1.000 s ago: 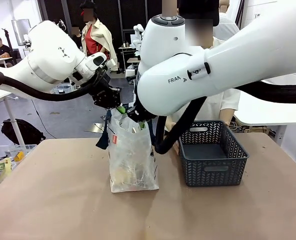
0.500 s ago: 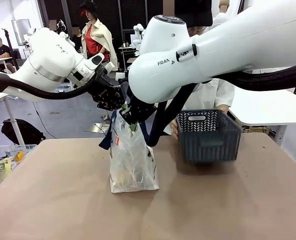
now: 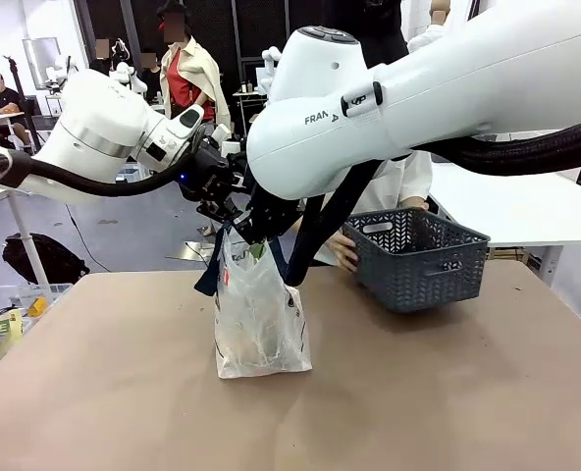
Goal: Transfer purchased items from the store into the shopping bag.
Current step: Move the Reusable shopping bag to the right side of the table.
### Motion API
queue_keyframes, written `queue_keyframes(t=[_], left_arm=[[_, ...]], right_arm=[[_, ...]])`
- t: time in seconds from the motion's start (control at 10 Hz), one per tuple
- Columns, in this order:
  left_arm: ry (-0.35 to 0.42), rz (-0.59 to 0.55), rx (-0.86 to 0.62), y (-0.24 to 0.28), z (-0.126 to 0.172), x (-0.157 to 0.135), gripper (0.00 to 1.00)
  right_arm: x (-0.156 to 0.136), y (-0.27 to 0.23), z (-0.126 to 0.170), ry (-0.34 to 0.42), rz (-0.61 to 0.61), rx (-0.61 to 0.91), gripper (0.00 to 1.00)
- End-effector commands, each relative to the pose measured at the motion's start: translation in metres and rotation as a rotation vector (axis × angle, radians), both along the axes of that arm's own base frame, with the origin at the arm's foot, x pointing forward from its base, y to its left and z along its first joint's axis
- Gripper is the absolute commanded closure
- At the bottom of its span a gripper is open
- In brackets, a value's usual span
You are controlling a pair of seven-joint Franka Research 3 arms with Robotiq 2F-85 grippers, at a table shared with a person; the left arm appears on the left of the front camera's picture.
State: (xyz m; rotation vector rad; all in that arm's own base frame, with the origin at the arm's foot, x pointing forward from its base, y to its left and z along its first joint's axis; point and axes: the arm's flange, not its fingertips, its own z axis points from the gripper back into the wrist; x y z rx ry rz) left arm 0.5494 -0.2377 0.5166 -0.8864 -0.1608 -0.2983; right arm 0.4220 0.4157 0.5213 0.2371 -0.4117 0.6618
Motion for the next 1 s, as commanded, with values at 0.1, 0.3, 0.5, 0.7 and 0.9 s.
queue_keyframes(t=[0.1, 0.3, 0.5, 0.7, 0.9], left_arm=[[-0.005, -0.018, 0.011, 0.002, -0.006, 0.005, 0.11], [-0.106, 0.037, 0.137, -0.004, -0.004, -0.003, 0.11], [-0.164, 0.071, 0.179, -0.006, -0.002, -0.006, 0.20], [-0.179, 0.093, 0.214, -0.007, -0.002, -0.008, 0.59], [-0.179, 0.102, 0.229, -0.009, -0.002, -0.009, 0.98]], right_arm=[[-0.002, 0.013, 0.002, 0.022, 0.067, -0.007, 1.00], [-0.005, 0.016, 0.003, 0.015, 0.078, -0.008, 1.00], [-0.005, 0.014, 0.003, 0.012, 0.076, -0.003, 1.00], [-0.005, 0.012, 0.004, 0.010, 0.071, 0.003, 1.00], [-0.006, 0.010, 0.004, 0.010, 0.066, 0.008, 1.00]])
